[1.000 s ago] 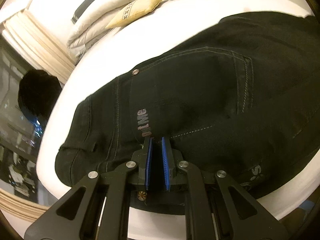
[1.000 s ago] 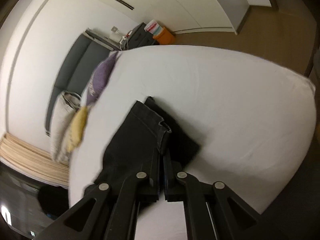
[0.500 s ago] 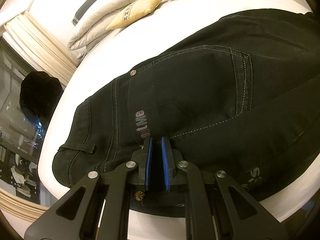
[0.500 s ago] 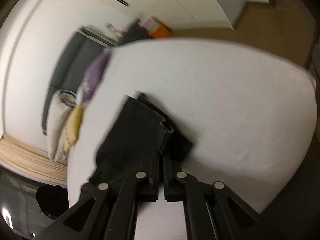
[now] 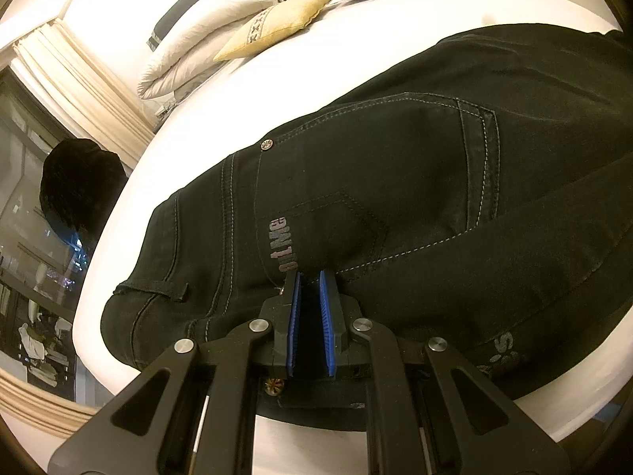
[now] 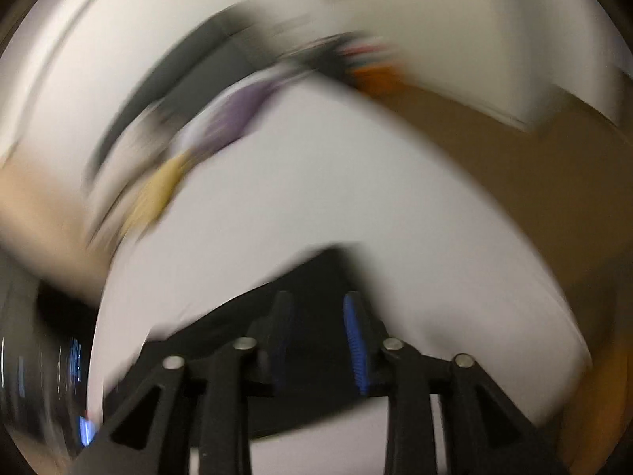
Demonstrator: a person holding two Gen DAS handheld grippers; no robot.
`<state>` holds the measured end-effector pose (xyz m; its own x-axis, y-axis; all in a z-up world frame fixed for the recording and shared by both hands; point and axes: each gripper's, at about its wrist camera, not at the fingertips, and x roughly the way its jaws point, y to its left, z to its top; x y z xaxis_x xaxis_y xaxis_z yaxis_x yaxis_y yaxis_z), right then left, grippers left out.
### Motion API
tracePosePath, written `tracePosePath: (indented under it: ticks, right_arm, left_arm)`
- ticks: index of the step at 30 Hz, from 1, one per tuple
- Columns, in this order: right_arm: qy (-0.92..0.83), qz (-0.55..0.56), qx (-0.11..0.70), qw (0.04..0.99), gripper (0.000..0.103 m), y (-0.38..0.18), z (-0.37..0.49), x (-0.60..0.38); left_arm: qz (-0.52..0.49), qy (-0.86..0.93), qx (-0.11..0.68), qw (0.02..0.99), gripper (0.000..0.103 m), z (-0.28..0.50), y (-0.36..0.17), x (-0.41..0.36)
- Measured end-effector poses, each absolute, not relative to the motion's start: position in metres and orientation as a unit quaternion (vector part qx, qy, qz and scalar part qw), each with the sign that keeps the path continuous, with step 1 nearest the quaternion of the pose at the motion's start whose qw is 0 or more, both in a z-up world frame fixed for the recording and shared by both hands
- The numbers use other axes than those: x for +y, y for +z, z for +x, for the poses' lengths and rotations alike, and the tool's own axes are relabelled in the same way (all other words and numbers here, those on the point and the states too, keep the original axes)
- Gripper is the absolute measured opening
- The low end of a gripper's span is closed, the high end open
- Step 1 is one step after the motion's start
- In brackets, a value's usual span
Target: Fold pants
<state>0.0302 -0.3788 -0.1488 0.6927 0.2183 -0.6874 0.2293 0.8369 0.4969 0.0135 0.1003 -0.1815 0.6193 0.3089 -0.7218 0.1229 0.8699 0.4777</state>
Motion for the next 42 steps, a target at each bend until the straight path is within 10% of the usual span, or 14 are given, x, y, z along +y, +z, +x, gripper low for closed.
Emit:
tracePosePath:
  ticks: [4, 15, 21, 26, 42]
  right_arm:
    - [0.15, 0.011, 0.436, 0.887, 0.038, -0.131, 0.104, -0.29]
    - [0.267, -0.184, 0.562, 0.761, 0.038, -0.197, 0.181, -0.212]
    - [0.26, -0.198, 0.598, 0.732, 0.038, -0.212, 0.2, -0.214]
    - [0.272, -0.246, 0.6, 0.711, 0.009, -0.224, 0.186, -0.205]
    - [0.093, -0.137, 0.519, 0.838, 0.003, -0.228, 0.171, -0.256]
  left_arm:
    - [0.25, 0.053, 0.433, 0.865, 0.01, 0.013, -0.181, 0.102]
    - [0.248, 0.041, 0.433, 0.865, 0.01, 0.014, -0.179, 0.107]
    - [0.246, 0.041, 0.431, 0.867, 0.01, 0.013, -0.18, 0.109]
    - [0.246, 0.039, 0.431, 0.867, 0.01, 0.013, -0.182, 0.11]
    - [0.237, 0.066, 0.412, 0.877, 0.01, 0.014, -0.185, 0.109]
